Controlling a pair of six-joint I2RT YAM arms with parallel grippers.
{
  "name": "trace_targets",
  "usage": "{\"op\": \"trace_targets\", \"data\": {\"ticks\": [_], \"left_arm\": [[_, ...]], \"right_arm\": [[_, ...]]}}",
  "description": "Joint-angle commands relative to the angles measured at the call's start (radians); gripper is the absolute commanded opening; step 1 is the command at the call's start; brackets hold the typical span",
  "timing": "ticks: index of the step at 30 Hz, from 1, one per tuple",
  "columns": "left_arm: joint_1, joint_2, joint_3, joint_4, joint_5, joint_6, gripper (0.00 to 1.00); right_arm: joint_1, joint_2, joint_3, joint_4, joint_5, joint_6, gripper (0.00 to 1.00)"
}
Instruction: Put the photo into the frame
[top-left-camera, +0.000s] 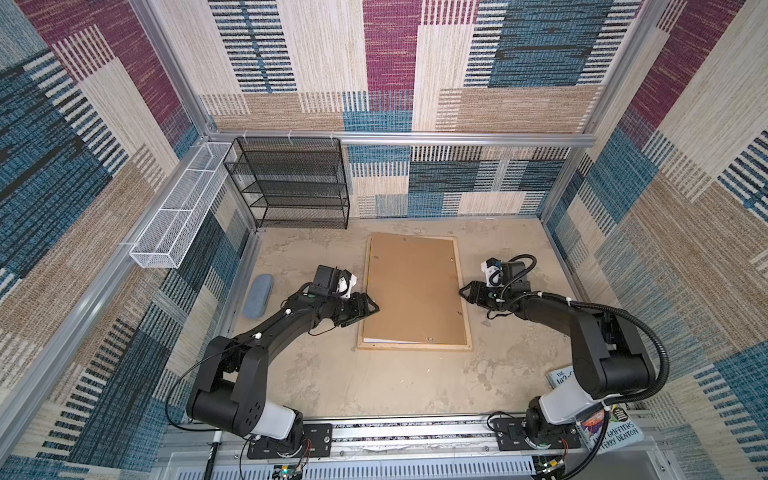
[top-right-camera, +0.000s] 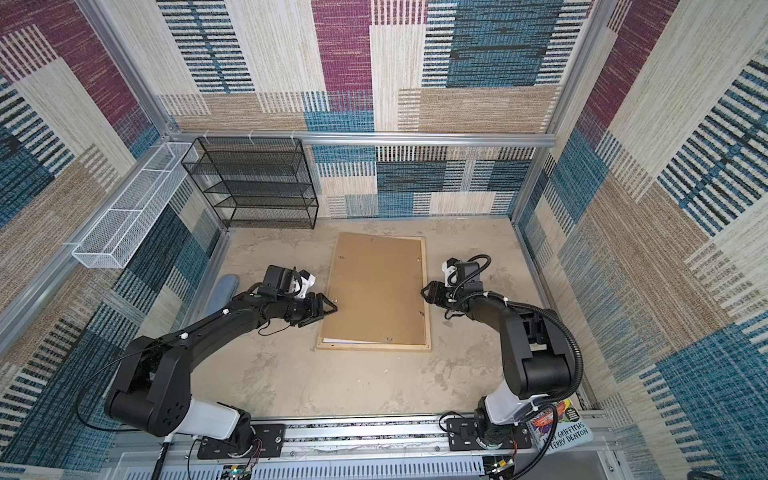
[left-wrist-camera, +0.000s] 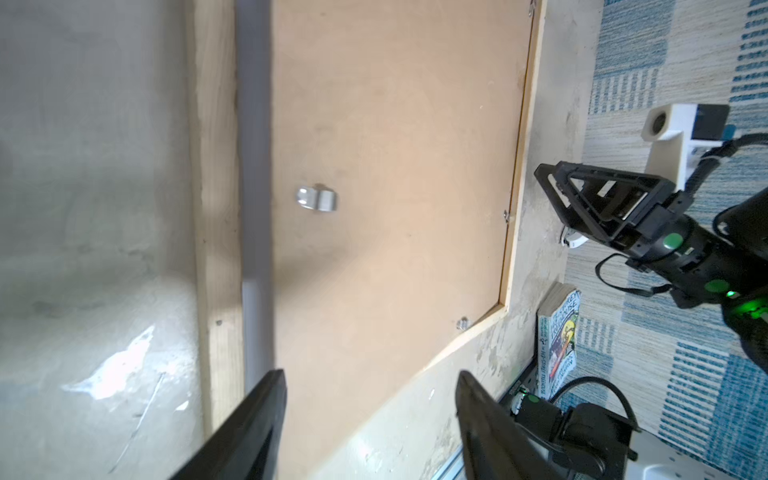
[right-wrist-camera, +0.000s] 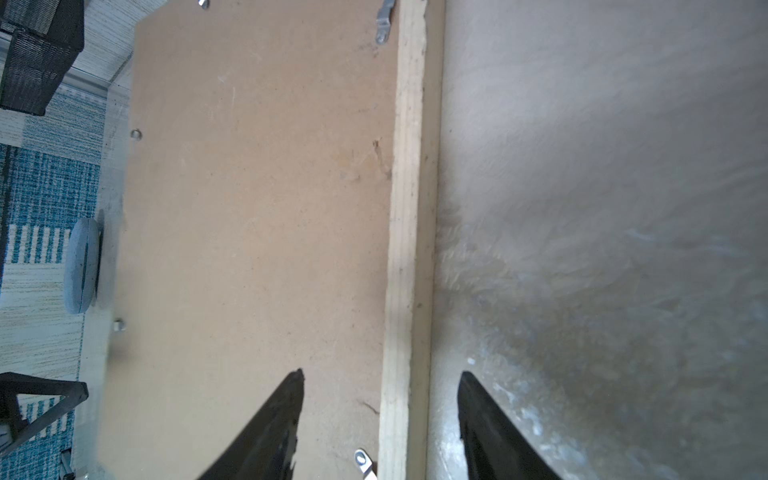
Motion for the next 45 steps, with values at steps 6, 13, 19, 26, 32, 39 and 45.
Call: {"op": "trace_targets", "data": {"ticks": [6, 13, 19, 26, 32, 39, 45], "left_arm": [[-0.003, -0.017, 0.024, -0.056, -0.049, 0.048, 0.68], [-0.018, 0.019, 0.063, -0.167, -0.228, 0.087, 0.66], [-0.047, 0.065, 0.071, -0.175, -0.340, 0.082, 0.57], [-0.066, 0.122, 0.092, -0.148, -0.364, 0.089, 0.53], [-0.072, 0.177, 0.126, -0.131, -0.417, 0.096, 0.51], [-0.072, 0.237, 0.234, -0.120, -0.524, 0.135, 0.51], [-0.072, 0.369, 0.394, -0.133, -0.592, 0.189, 0.45]], "right_arm": [[0.000, -0.003, -0.005, 0.031, -0.008, 0.009, 0.61], [0.000, -0.011, -0.006, 0.029, -0.008, 0.009, 0.61], [0.000, -0.024, -0.005, 0.027, -0.012, 0.007, 0.61], [0.000, -0.026, 0.003, 0.032, -0.031, 0.007, 0.61], [0.000, -0.017, 0.012, 0.034, -0.038, 0.007, 0.61], [0.000, -0.013, 0.015, 0.038, -0.043, 0.006, 0.61], [0.000, -0.020, 0.007, 0.040, -0.045, 0.003, 0.60]]}}
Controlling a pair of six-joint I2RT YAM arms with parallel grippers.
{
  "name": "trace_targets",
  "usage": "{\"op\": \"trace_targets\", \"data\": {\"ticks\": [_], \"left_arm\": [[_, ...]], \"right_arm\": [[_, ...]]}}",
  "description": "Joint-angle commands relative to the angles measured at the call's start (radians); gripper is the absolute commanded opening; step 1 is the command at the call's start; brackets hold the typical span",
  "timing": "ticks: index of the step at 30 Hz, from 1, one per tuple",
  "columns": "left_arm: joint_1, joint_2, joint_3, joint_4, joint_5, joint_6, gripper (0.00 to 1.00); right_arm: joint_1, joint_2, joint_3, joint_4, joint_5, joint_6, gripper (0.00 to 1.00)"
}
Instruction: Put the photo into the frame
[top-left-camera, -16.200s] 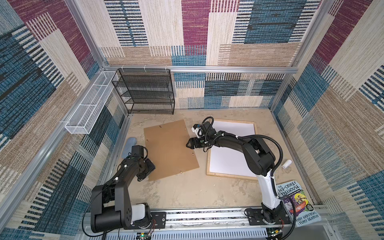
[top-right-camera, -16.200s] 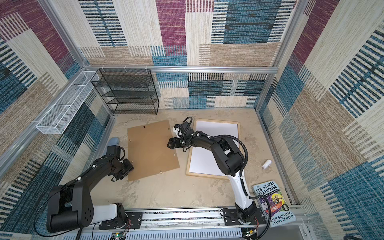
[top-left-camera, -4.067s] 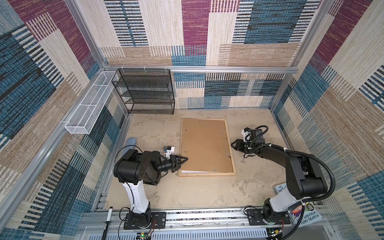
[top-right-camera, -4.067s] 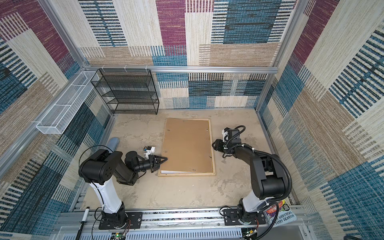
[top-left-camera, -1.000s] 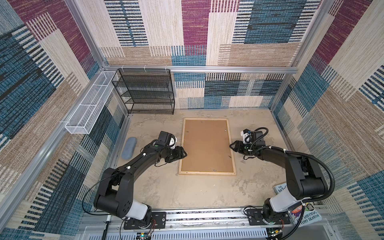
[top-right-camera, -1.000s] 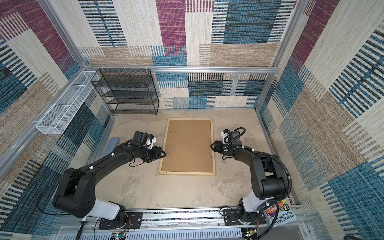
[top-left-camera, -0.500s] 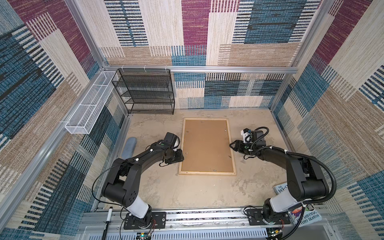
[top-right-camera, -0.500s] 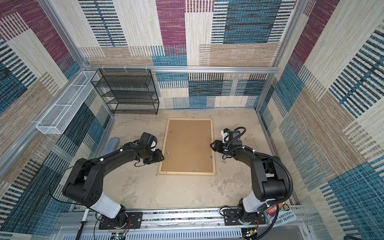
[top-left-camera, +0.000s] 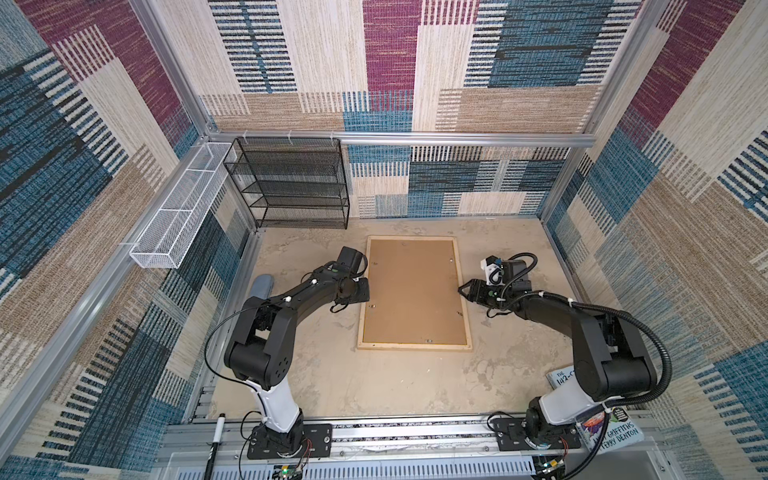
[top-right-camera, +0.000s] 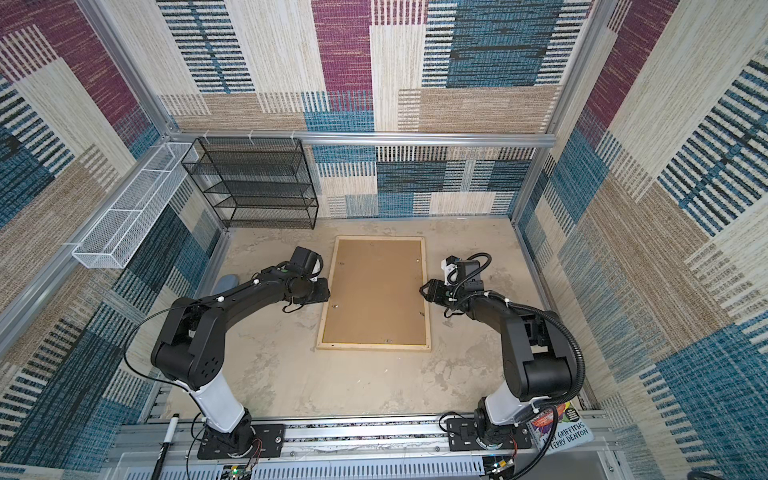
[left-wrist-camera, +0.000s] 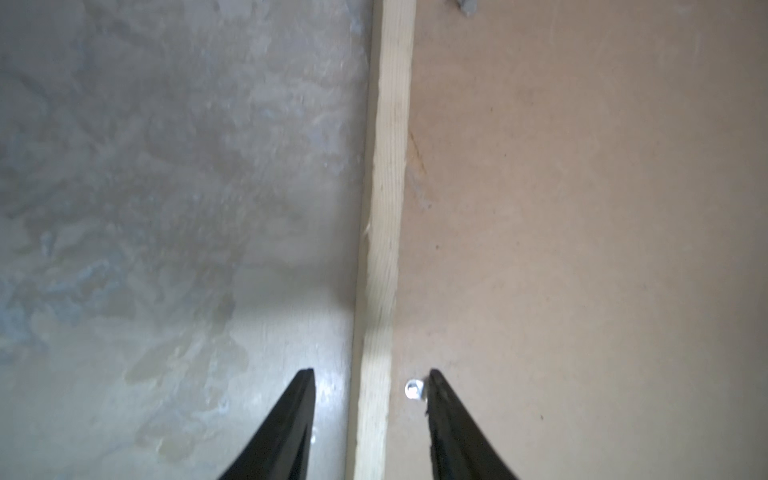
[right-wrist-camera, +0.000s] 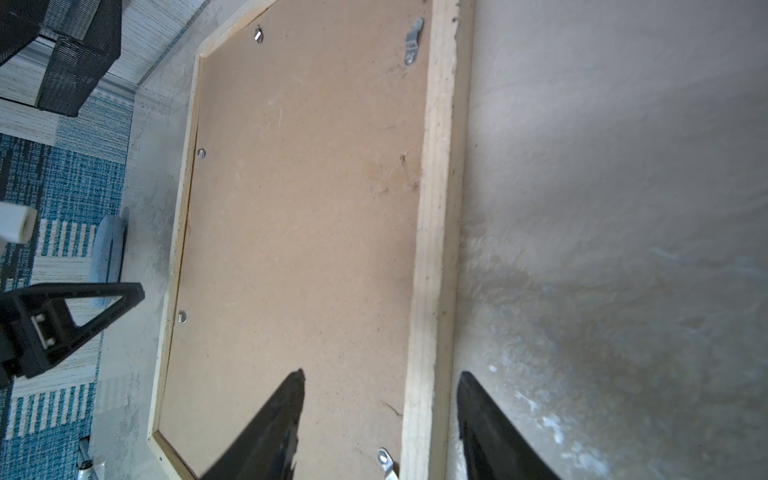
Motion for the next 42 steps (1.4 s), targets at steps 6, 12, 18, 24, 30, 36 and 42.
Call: {"op": "trace_targets", "data": {"ticks": [6, 12, 18, 24, 30, 36, 42], "left_arm": [[0.000, 0.175, 0.177, -0.025, -0.115, 0.086, 0.37], [0.000, 0.240, 0.233, -0.037, -0.120, 0.087, 0.31], [0.000, 0.238, 0.223, -0.037, -0.117, 0.084, 0.22], [0.000, 0.210, 0.171, -0.037, -0.097, 0.065, 0.17], [-0.002, 0.129, 0.056, -0.028, -0.092, 0.019, 0.17], [-0.010, 0.021, -0.079, 0.005, -0.062, -0.039, 0.16], [-0.026, -0.098, -0.166, 0.005, -0.078, -0.094, 0.25]], "right_arm": [[0.000, -0.012, -0.003, 0.031, -0.011, -0.002, 0.60], [0.000, -0.010, -0.001, 0.028, -0.013, -0.006, 0.60], [0.000, -0.012, 0.003, 0.028, -0.021, -0.010, 0.60], [0.010, -0.036, 0.005, 0.027, -0.051, -0.039, 0.60], [0.056, -0.052, 0.014, 0.031, -0.056, -0.036, 0.60], [0.177, 0.023, 0.044, 0.108, -0.062, 0.026, 0.58], [0.259, 0.121, 0.109, 0.158, -0.075, 0.053, 0.57]]}}
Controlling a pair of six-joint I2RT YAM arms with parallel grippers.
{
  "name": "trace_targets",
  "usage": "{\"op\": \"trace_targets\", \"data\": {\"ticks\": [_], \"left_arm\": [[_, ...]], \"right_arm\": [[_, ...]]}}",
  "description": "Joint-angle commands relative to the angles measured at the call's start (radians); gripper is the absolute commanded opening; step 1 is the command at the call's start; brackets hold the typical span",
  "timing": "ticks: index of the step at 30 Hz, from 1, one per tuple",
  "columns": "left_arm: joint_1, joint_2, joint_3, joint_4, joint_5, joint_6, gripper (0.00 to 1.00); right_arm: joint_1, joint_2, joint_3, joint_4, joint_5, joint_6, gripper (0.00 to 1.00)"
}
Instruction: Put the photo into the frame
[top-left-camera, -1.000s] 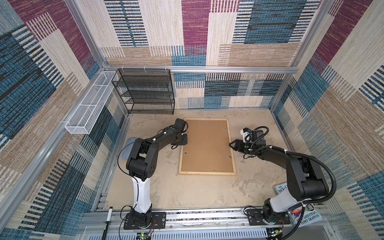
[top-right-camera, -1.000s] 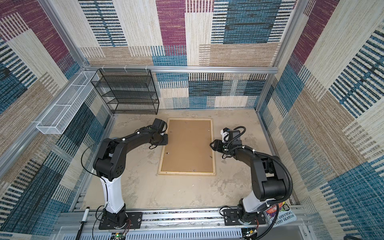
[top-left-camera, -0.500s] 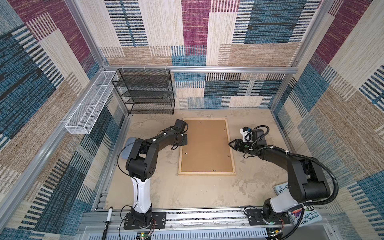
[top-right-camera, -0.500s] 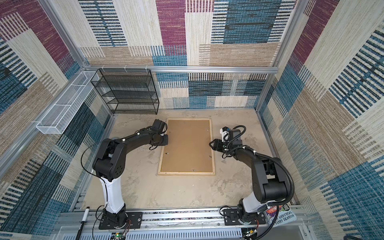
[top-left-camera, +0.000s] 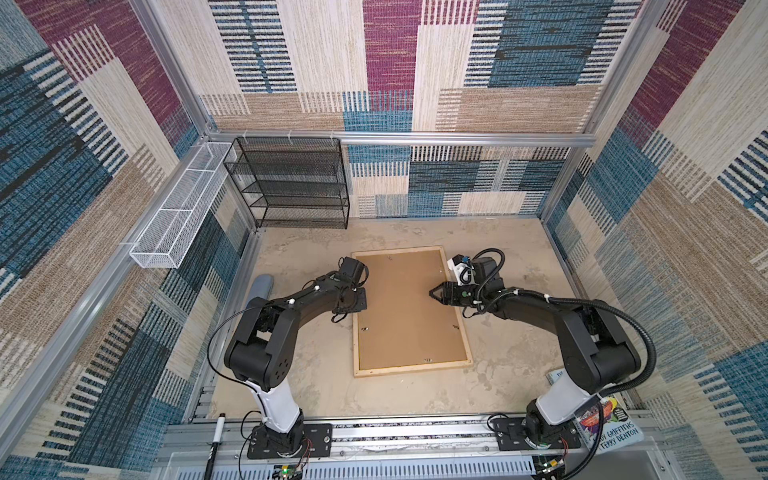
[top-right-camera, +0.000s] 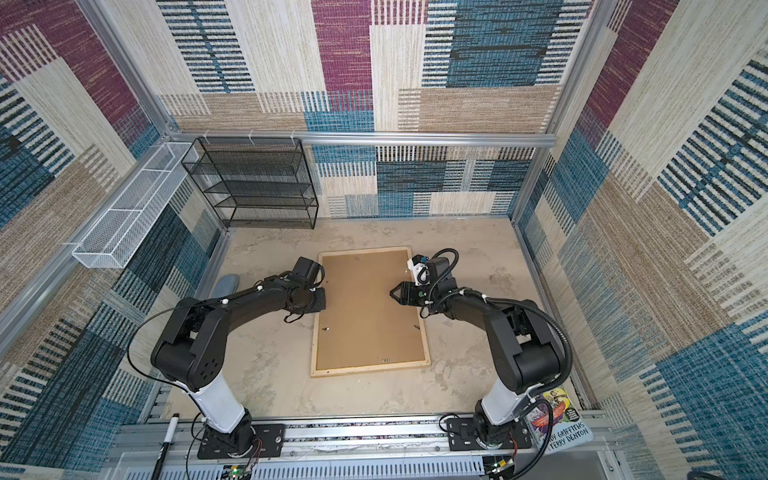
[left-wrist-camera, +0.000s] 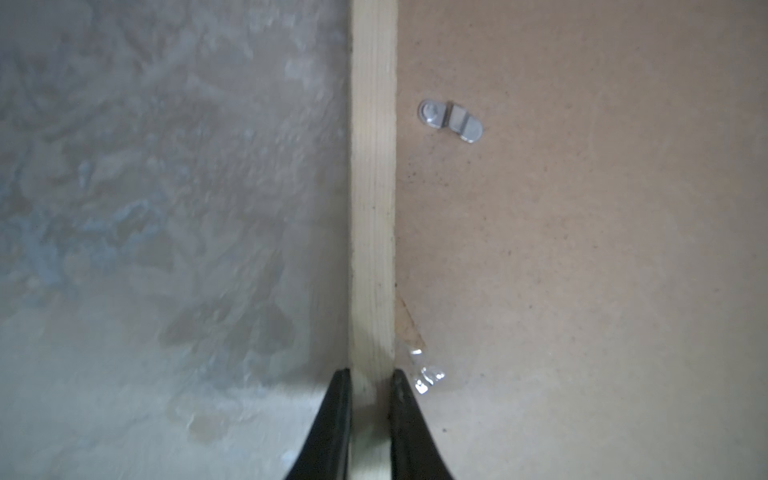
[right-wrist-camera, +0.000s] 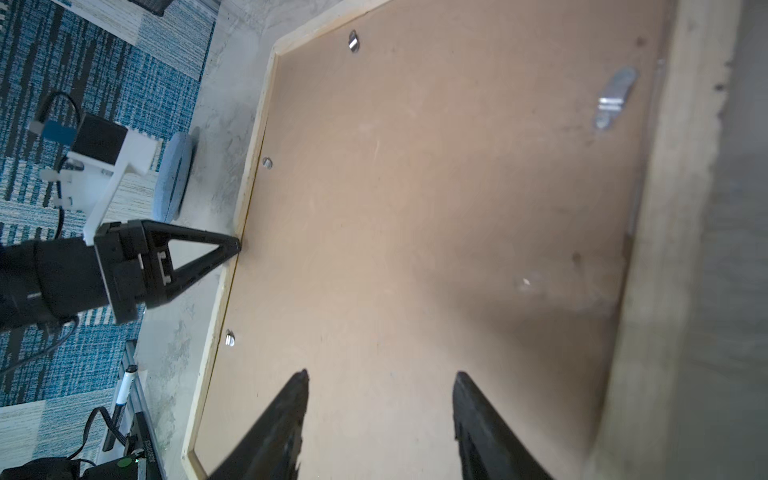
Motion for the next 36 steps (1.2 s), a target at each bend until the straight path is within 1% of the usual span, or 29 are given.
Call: {"op": "trace_targets", "data": {"ticks": [1, 3, 5, 9, 12, 17, 19, 26, 31, 36], "left_arm": [[-0.003, -0.048, -0.016, -0.017, 0.012, -0.040, 0.29], [-0.003, -0.053, 0.010, -0.048, 0.003, -0.033, 0.38], [-0.003, -0.051, 0.032, -0.067, -0.014, -0.028, 0.43], [-0.001, -0.034, 0.074, -0.097, -0.049, -0.022, 0.45], [-0.002, -0.020, 0.093, -0.111, -0.051, -0.021, 0.42], [-0.001, -0.024, 0.067, -0.108, -0.018, -0.032, 0.39], [-0.003, -0.034, 0.041, -0.097, 0.006, -0.041, 0.38], [-0.003, -0.052, -0.034, -0.074, 0.011, -0.055, 0.37], [-0.003, -0.038, -0.038, -0.064, 0.013, -0.058, 0.33], [-0.003, -0.042, -0.038, -0.063, 0.011, -0.057, 0.29]], "right_arm": [[0.034, 0.045, 0.042, 0.077, -0.023, 0.030, 0.56], [0.059, 0.085, 0.087, 0.081, -0.033, 0.033, 0.54], [0.085, 0.121, 0.136, 0.071, -0.037, 0.034, 0.52], [0.136, 0.186, 0.225, 0.069, -0.044, 0.046, 0.49], [0.167, 0.240, 0.288, 0.070, -0.049, 0.052, 0.46], [0.209, 0.368, 0.428, 0.064, -0.065, 0.065, 0.34], [0.228, 0.414, 0.483, 0.061, -0.070, 0.068, 0.32], [0.268, 0.543, 0.655, 0.023, -0.068, 0.066, 0.25], [0.278, 0.606, 0.723, -0.001, -0.074, 0.063, 0.20], [0.285, 0.649, 0.744, 0.001, -0.090, 0.071, 0.14]]}}
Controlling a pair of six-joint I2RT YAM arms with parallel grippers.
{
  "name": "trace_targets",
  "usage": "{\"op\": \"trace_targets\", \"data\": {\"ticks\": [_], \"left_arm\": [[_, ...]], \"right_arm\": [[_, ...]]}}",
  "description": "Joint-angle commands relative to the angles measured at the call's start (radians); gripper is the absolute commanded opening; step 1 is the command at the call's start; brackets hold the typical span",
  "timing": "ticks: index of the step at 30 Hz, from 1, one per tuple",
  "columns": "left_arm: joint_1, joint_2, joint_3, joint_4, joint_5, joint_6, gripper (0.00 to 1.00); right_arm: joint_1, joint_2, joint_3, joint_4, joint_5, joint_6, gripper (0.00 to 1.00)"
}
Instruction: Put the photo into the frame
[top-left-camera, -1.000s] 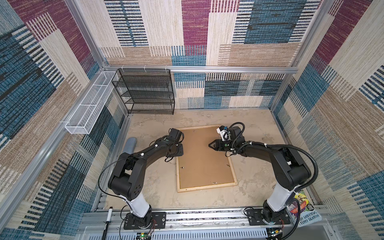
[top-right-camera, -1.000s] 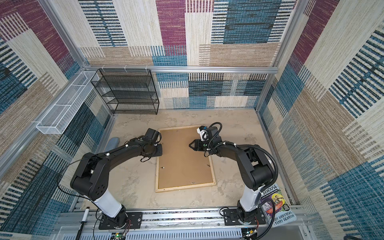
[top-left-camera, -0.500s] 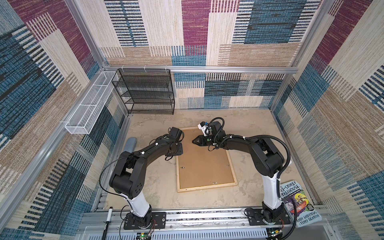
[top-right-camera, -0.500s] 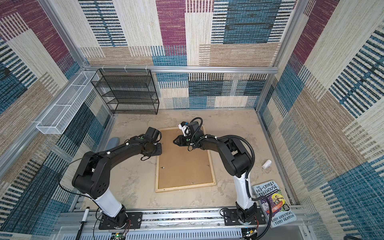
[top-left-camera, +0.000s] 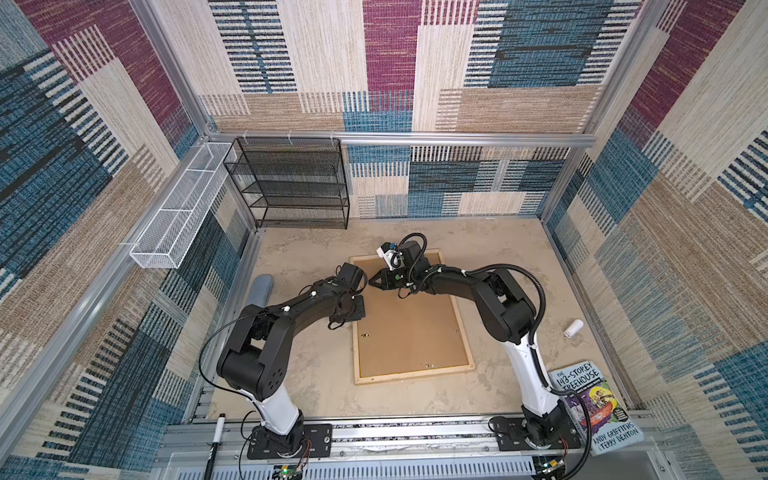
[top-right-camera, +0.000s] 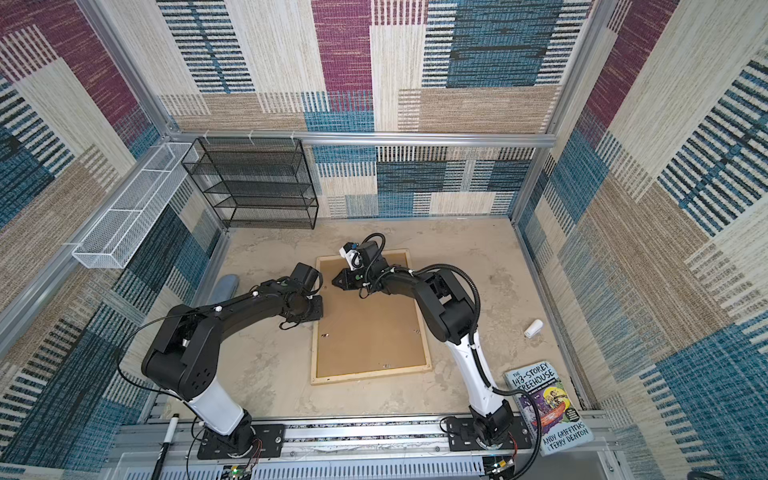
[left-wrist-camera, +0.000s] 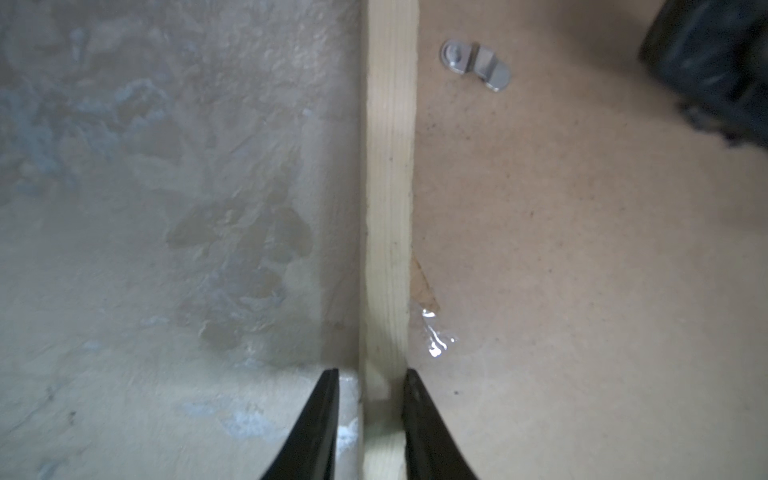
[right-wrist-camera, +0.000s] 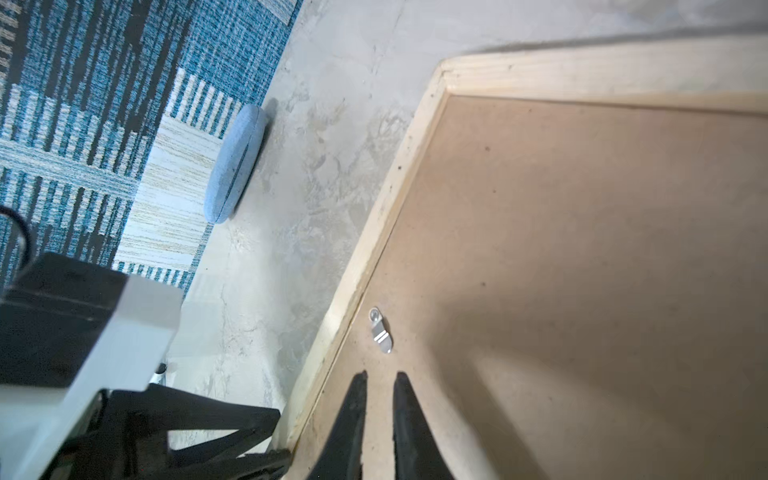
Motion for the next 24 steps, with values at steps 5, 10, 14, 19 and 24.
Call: {"op": "trace_targets", "data": {"ticks": [5, 10, 14, 19, 24], "left_arm": [[0.002, 0.000, -0.001, 0.002, -0.012, -0.012, 0.28], [0.002, 0.008, -0.002, 0.004, -0.010, -0.012, 0.27], [0.002, 0.011, -0.001, 0.000, -0.013, -0.008, 0.25], [0.003, 0.014, 0.010, -0.008, -0.013, -0.004, 0.25], [0.003, 0.012, 0.015, -0.010, -0.006, -0.003, 0.24]], "right_arm": [[0.011, 0.060, 0.070, -0.007, -0.033, 0.017, 0.12], [0.011, 0.086, 0.111, -0.032, -0.022, 0.005, 0.11], [0.013, 0.116, 0.154, -0.057, -0.023, -0.002, 0.10], [0.014, 0.124, 0.144, -0.045, -0.031, 0.006, 0.10], [0.028, 0.124, 0.125, -0.031, -0.040, 0.012, 0.09]]}}
